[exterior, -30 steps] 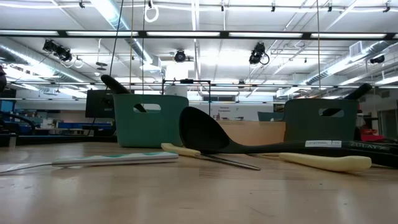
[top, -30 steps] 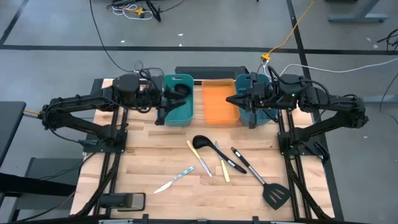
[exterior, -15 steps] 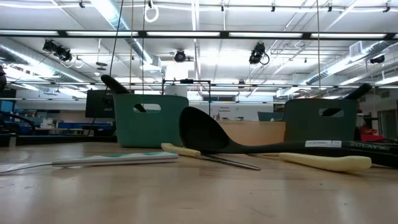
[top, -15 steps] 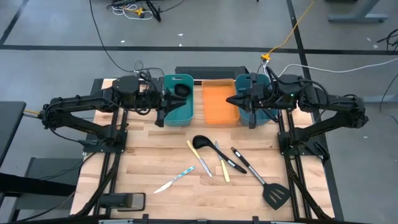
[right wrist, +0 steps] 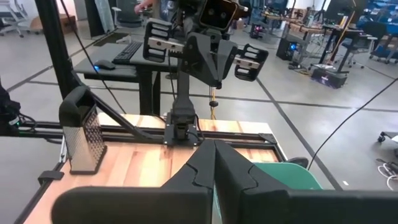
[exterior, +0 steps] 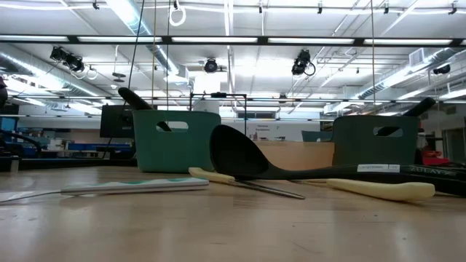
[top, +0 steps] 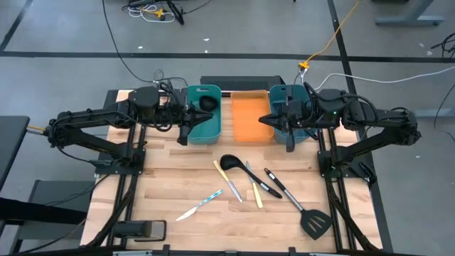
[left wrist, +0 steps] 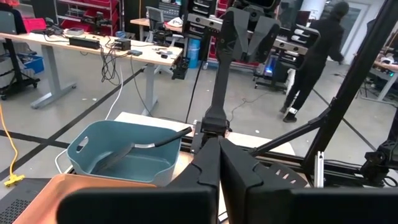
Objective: Pick & Place Kitchen Items
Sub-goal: Put the black spatula into the blue bin
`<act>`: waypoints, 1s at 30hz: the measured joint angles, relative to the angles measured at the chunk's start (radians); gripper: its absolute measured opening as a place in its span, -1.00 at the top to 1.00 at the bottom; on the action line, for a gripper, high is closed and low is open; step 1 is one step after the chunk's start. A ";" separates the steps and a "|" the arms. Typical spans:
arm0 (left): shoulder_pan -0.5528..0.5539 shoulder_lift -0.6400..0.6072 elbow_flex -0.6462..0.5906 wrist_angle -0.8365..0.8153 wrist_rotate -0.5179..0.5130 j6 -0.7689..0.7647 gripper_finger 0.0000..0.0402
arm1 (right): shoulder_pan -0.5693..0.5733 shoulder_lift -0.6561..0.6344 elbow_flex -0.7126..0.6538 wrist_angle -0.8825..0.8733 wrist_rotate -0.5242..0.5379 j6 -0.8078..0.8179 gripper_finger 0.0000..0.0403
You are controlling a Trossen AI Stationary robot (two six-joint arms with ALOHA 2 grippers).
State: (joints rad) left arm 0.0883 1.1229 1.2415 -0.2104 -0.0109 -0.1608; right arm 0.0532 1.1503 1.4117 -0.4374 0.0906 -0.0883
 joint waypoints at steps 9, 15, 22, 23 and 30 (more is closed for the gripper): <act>0.000 0.000 0.000 0.000 0.000 0.024 0.98 | 0.023 0.000 0.000 -0.031 0.005 -0.007 0.98; 0.000 0.000 0.000 0.000 0.000 0.027 0.98 | 0.042 0.000 0.000 -0.037 0.029 -0.008 0.99; -0.018 0.000 0.000 -0.002 0.000 0.027 0.99 | 0.066 0.000 0.000 -0.037 0.028 -0.007 0.99; -0.026 0.000 0.000 -0.002 0.000 0.027 0.99 | 0.070 0.000 0.000 -0.037 0.027 -0.007 0.99; -0.096 -0.033 -0.001 -0.022 -0.010 0.067 0.99 | 0.111 0.000 0.000 -0.039 0.025 -0.007 0.99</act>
State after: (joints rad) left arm -0.0080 1.0897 1.2407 -0.2323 -0.0210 -0.0939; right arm 0.1645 1.1507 1.4117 -0.4763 0.1154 -0.0952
